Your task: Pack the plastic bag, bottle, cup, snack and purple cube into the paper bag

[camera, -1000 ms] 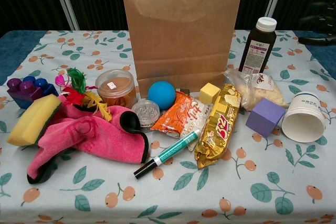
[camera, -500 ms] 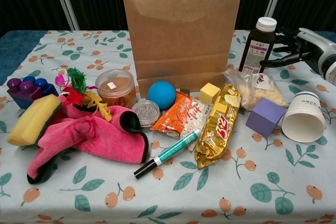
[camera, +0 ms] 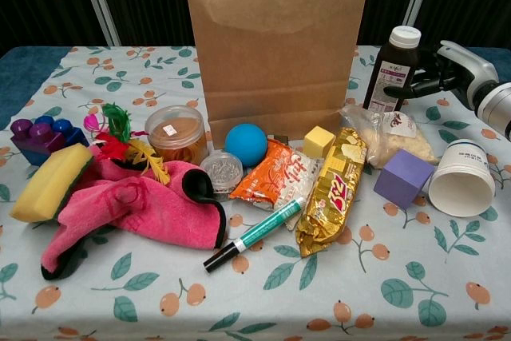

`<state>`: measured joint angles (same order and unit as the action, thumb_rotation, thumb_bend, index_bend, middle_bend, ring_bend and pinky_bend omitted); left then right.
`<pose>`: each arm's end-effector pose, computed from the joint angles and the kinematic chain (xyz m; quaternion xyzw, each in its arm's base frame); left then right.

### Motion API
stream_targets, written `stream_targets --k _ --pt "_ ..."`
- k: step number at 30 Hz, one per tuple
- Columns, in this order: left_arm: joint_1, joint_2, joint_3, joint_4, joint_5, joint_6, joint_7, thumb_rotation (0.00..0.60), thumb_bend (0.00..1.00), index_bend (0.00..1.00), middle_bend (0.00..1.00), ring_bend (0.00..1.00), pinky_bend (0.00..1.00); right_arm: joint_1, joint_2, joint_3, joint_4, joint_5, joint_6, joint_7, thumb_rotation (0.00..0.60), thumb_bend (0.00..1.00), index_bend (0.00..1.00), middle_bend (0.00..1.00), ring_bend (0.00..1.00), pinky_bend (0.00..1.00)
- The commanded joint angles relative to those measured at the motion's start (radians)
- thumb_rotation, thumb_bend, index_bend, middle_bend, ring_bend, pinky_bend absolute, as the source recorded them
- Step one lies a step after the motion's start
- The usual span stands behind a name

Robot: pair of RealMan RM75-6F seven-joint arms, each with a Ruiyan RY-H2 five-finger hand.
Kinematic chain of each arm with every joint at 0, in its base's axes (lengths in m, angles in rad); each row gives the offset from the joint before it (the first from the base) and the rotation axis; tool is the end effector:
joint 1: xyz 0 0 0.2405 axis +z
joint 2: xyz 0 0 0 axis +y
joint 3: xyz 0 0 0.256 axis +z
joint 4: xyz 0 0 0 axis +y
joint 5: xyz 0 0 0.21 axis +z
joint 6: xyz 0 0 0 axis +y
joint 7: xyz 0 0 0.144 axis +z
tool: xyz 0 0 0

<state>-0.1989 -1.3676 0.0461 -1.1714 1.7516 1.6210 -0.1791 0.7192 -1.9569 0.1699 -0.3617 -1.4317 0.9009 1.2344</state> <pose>-0.3127 0.1979 0.1043 -0.6850 -0.2885 -0.4640 0.4819 -0.2746 -0.4074 -0.0293 0.4436 -0.6426 0.5420 0.3108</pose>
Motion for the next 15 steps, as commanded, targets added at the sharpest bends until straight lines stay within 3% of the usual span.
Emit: stream_targets --k 1,15 --pt "0.001 0.001 0.000 0.001 -0.002 0.001 -0.002 0.600 0.00 0.09 0.08 0.06 0.18 0.006 -0.004 -0.003 -0.001 -0.001 -0.006 -0.016 0.600 0.16 0.41 0.34 0.21 0.29" --pt "0.004 0.001 0.001 0.001 -0.007 0.005 -0.011 0.600 0.00 0.09 0.08 0.06 0.18 -0.001 -0.003 0.032 -0.031 0.030 0.069 -0.121 0.600 0.31 0.57 0.45 0.32 0.40"
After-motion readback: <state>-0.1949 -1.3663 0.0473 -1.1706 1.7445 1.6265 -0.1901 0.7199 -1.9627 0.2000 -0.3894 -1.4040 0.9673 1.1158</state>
